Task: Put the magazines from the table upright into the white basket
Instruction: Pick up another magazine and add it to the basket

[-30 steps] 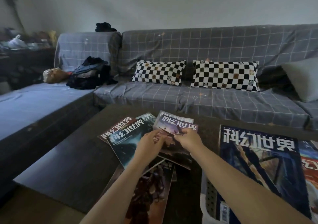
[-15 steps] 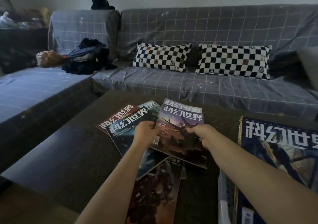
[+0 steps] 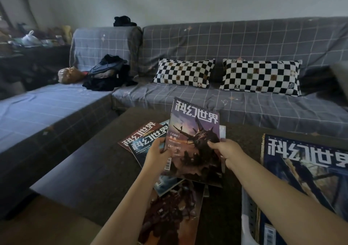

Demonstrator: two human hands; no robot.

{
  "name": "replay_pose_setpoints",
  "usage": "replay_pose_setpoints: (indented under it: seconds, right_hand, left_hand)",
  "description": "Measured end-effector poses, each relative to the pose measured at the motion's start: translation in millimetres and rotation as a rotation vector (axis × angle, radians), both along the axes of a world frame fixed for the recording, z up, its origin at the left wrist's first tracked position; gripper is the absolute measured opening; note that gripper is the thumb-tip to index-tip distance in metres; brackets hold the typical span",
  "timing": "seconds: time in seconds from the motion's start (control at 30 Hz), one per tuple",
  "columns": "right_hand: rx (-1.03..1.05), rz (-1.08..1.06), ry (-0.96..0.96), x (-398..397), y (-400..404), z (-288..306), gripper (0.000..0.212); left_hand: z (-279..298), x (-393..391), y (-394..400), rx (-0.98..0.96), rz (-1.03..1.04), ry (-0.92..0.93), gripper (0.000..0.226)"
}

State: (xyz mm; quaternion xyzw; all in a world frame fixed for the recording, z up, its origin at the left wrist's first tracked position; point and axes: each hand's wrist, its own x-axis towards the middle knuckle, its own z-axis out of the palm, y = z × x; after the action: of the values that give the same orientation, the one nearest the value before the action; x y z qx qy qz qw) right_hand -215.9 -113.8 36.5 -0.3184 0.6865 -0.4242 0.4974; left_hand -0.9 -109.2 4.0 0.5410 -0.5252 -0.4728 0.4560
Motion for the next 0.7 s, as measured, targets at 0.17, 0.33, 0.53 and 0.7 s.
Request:
replay_pose_setpoints:
  seconds: [0.17, 0.33, 0.53, 0.7]
  right_hand:
    - [-0.189, 0.038, -0.242, 5, 32, 33, 0.043]
    - [-0.312, 0.090, -0.396, -5, 76, 66, 0.024]
    - [-0.390, 0.046, -0.404, -45, 134, 87, 0.024]
    - [-0.434, -0.033, -0.374, -91, 176, 93, 0.023]
  left_hand:
    - [36, 18, 34, -0.127, 0.048, 0.152, 0.020]
    - [70, 16, 82, -0.158, -0.025, 0.250, 0.018]
    - [94, -21, 129, -0.139, -0.100, 0.294, 0.029]
    - [100, -72, 148, -0.130, -0.165, 0.270, 0.022]
